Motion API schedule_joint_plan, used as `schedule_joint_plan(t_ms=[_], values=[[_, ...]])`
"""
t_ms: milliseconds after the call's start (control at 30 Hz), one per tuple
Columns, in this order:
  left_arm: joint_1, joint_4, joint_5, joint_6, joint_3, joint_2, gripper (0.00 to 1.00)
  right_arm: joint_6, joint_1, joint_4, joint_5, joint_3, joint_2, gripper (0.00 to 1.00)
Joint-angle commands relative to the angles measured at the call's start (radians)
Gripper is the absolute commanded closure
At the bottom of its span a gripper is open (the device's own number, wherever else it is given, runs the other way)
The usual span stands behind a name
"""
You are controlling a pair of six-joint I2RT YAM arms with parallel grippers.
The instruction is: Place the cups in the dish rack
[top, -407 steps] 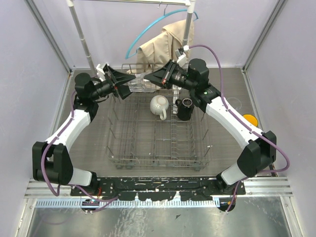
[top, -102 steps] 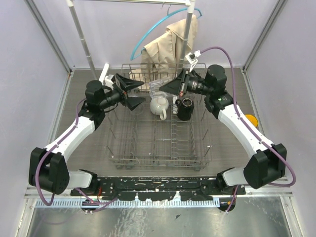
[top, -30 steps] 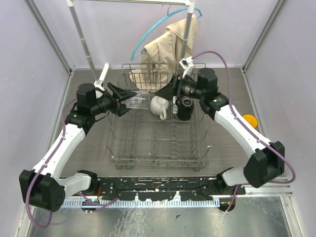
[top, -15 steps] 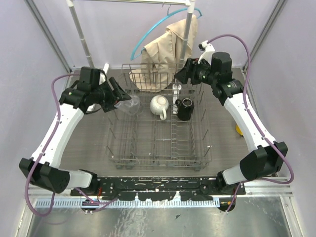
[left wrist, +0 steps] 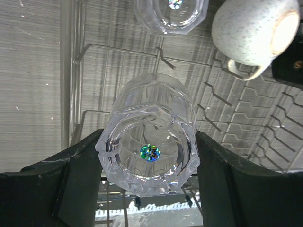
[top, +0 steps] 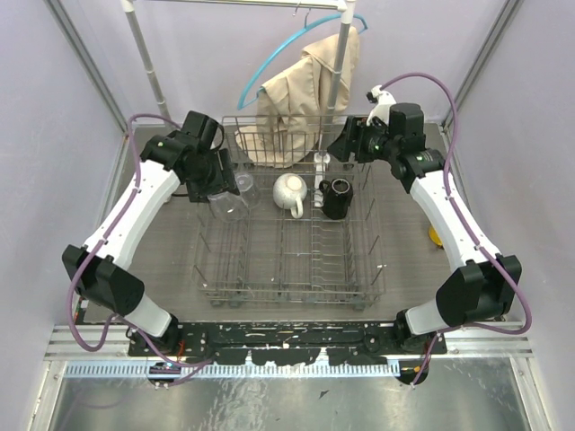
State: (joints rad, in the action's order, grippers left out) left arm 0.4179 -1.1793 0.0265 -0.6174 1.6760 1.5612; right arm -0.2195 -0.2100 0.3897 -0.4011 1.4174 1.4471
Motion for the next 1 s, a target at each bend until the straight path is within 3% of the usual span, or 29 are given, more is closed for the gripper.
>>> schedule_joint_plan(t_ms=[0,967], values=[[0.020,-0.021,0.075,0.037,0.042,0.031,1.00,0.009,-0.002,-0.056,-0.008,-0.013,-0.037,0.28],[0.075,0.092,0.119,0.053,0.079,0.192,1.00,0.025,-0.002,-0.069,-0.008,-0.048,-0.025,0.28]])
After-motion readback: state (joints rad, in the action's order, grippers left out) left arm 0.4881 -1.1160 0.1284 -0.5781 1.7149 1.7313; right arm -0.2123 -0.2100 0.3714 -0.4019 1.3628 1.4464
